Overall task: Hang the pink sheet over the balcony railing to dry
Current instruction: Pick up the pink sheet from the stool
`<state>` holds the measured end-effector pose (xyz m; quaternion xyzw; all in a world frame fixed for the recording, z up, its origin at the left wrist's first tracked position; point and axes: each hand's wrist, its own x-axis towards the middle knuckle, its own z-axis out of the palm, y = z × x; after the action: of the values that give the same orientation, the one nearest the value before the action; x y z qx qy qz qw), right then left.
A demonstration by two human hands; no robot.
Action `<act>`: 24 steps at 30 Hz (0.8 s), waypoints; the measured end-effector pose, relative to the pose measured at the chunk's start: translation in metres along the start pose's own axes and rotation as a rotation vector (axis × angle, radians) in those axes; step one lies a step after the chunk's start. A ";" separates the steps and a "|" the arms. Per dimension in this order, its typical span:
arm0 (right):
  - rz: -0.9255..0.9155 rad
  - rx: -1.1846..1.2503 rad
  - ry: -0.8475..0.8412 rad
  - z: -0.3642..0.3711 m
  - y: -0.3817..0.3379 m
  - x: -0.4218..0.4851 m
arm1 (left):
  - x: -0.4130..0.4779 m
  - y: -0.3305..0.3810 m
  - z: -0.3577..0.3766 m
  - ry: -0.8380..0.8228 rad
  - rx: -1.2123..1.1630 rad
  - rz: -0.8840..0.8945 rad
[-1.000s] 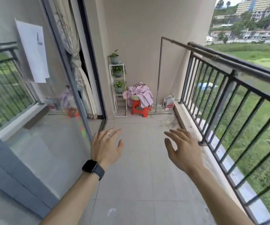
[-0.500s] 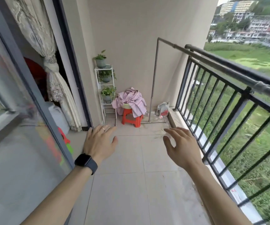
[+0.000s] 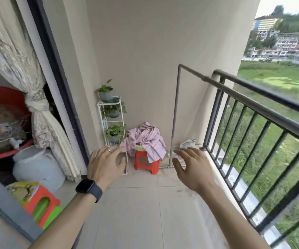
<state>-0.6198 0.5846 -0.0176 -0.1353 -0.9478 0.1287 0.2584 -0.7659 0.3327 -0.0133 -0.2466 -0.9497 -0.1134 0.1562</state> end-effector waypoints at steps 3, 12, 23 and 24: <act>-0.014 0.006 0.003 0.023 0.016 0.064 | 0.064 -0.004 0.021 -0.004 0.008 0.001; -0.002 -0.011 -0.040 0.124 0.063 0.243 | 0.261 -0.033 0.108 -0.005 0.005 0.004; 0.072 -0.003 -0.043 0.244 0.107 0.464 | 0.511 -0.068 0.204 -0.020 -0.014 0.055; 0.078 -0.002 -0.040 0.256 0.112 0.478 | 0.528 -0.070 0.216 -0.033 -0.005 0.063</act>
<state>-1.1299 0.7986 -0.0483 -0.1698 -0.9469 0.1403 0.2342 -1.2914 0.5653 -0.0367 -0.2788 -0.9436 -0.1068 0.1434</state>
